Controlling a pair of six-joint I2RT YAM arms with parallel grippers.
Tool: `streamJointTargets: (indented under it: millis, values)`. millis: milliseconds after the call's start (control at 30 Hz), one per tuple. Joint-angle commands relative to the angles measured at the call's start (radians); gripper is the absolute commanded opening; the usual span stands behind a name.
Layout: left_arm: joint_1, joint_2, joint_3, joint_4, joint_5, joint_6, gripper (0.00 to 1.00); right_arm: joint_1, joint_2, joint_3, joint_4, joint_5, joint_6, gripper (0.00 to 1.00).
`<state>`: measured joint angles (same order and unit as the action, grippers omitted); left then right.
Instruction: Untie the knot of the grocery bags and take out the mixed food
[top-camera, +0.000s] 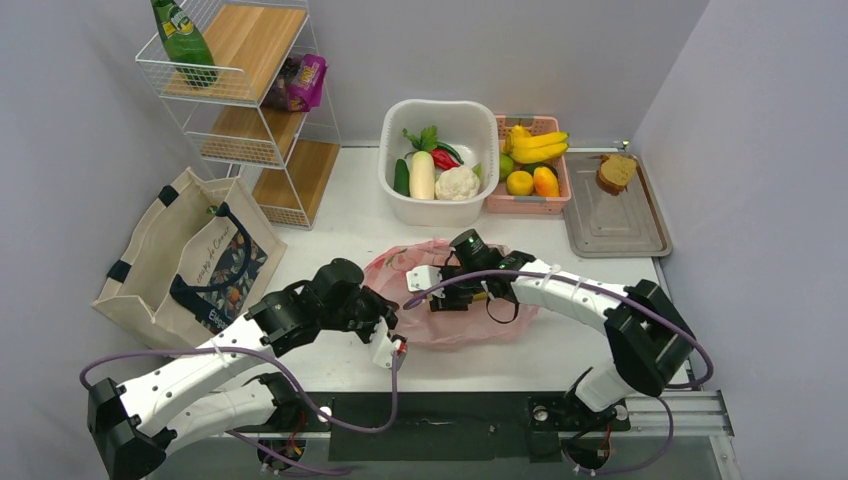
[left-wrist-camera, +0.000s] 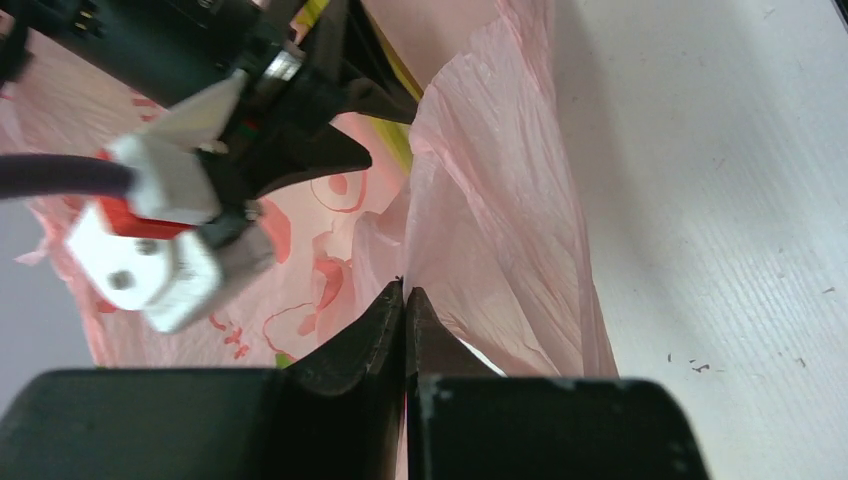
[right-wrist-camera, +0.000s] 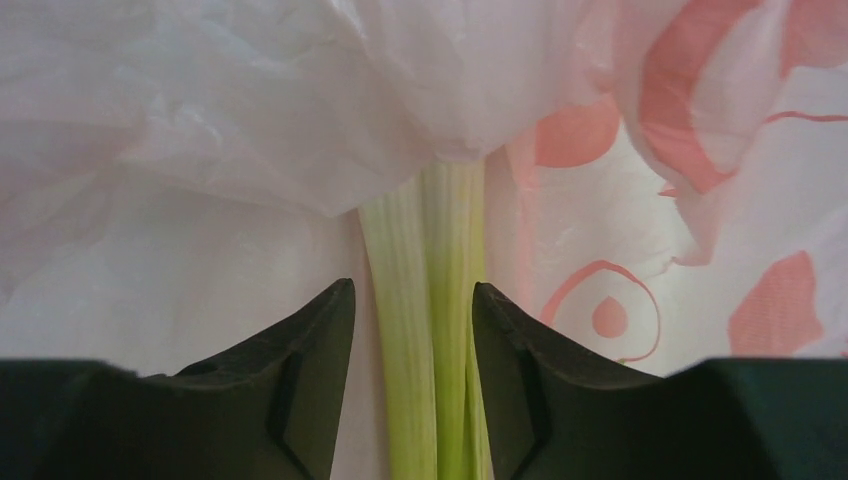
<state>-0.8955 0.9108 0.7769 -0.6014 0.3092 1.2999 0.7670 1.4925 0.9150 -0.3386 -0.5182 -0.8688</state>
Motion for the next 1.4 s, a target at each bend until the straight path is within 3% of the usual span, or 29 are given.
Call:
streamJointTargets:
  millis: [0, 167, 333, 367, 433, 533, 600, 933, 1100, 1367]
  values:
    - [-0.006, -0.012, -0.005, 0.006, -0.010, 0.041, 0.00, 0.014, 0.059, 0.050, 0.061, 0.050, -0.007, 0.46]
    - [-0.006, -0.018, -0.022, 0.007, -0.023, 0.010, 0.00, 0.016, 0.139, 0.078, 0.048, 0.084, -0.014, 0.60]
    - [-0.005, -0.060, -0.015, -0.061, -0.046, -0.026, 0.00, 0.008, 0.199, 0.109, 0.011, 0.128, -0.026, 0.60]
    - [-0.004, -0.075, -0.015, -0.092, -0.056, -0.027, 0.00, 0.004, 0.212, 0.112, -0.002, 0.130, -0.031, 0.57]
    - [-0.004, -0.099, -0.006, -0.145, -0.076, -0.029, 0.00, -0.013, 0.220, 0.114, -0.030, 0.126, -0.044, 0.42]
    - [-0.001, -0.118, 0.015, -0.215, -0.103, -0.041, 0.00, -0.051, 0.188, 0.107, -0.044, 0.091, -0.051, 0.13]
    - [0.001, -0.122, 0.022, -0.250, -0.115, -0.053, 0.00, -0.060, 0.140, 0.115, -0.049, 0.059, -0.032, 0.01]
    - [0.021, -0.062, 0.054, -0.313, -0.154, -0.139, 0.00, -0.143, -0.075, 0.161, -0.140, -0.065, -0.005, 0.00]
    - [0.051, -0.079, 0.035, -0.361, -0.173, -0.139, 0.00, -0.223, -0.115, 0.175, -0.307, -0.144, -0.190, 0.00]
    - [0.072, 0.003, 0.072, -0.164, -0.208, -0.251, 0.00, -0.062, -0.119, 0.251, -0.494, -0.194, -0.381, 0.00]
